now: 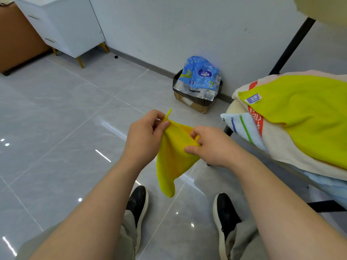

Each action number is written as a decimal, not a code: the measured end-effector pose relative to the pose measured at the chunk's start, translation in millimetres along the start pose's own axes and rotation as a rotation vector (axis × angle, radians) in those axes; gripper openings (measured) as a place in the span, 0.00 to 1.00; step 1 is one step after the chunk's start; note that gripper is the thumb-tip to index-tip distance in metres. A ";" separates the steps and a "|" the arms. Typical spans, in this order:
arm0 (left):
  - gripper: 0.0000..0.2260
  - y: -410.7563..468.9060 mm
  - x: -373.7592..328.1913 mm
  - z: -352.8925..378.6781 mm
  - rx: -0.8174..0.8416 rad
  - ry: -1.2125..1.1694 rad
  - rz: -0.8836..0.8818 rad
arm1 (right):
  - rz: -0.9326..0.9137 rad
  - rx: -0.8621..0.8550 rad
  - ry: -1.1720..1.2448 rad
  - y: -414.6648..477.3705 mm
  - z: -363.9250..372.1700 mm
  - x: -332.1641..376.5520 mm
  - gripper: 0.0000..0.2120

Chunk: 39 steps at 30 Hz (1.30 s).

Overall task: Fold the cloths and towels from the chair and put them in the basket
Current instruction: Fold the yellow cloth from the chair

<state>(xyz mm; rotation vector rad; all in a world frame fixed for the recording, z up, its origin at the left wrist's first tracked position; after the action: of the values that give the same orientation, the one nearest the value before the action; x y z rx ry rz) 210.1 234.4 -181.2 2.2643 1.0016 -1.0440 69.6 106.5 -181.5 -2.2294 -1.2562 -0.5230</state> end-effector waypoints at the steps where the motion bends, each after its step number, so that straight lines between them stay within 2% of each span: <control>1: 0.02 1.8 1.5 -2.6 -0.015 0.001 -0.002 | -0.004 0.034 -0.054 -0.8 0.5 0.0 0.12; 9: 0.05 13.0 14.4 -17.6 -0.100 0.047 -0.053 | -0.034 0.120 -0.181 -6.9 3.0 0.2 0.19; 14: 0.05 16.7 22.5 -20.9 -0.120 0.068 -0.082 | -0.099 0.036 -0.184 -10.0 2.1 5.0 0.19; 18: 0.04 19.6 26.0 -24.5 -0.148 0.054 -0.125 | -0.135 -0.155 -0.103 -13.4 -3.5 6.9 0.15; 24: 0.04 17.6 22.1 -18.9 -0.116 0.082 -0.121 | -0.033 -0.141 -0.176 -12.0 -7.9 -0.6 0.13; 28: 0.04 16.6 18.4 -15.9 -0.106 0.076 -0.125 | 0.030 -0.275 -0.038 -13.0 -9.7 -4.0 0.03; 35: 0.02 12.5 12.1 -8.8 -0.035 0.077 -0.098 | 0.093 -0.252 -0.116 -7.9 -9.3 -8.2 0.07; 39: 0.05 9.8 8.7 -6.3 -0.032 0.085 -0.073 | 0.118 -0.208 -0.142 -9.1 -10.5 -7.2 0.07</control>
<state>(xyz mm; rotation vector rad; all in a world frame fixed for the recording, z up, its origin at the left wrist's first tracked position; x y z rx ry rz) 224.5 236.0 -183.2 2.2785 1.1352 -0.9607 57.3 99.2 -175.0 -2.5361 -1.1761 -0.4753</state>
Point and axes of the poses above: each hand's wrist, its own y-axis towards the middle knuckle, its own z-axis out of the palm, x = y × z, the point moved 2 cm from there along y, towards the middle knuckle, and after that the axes turned 6 degrees about -z, right-handed, at the moved point
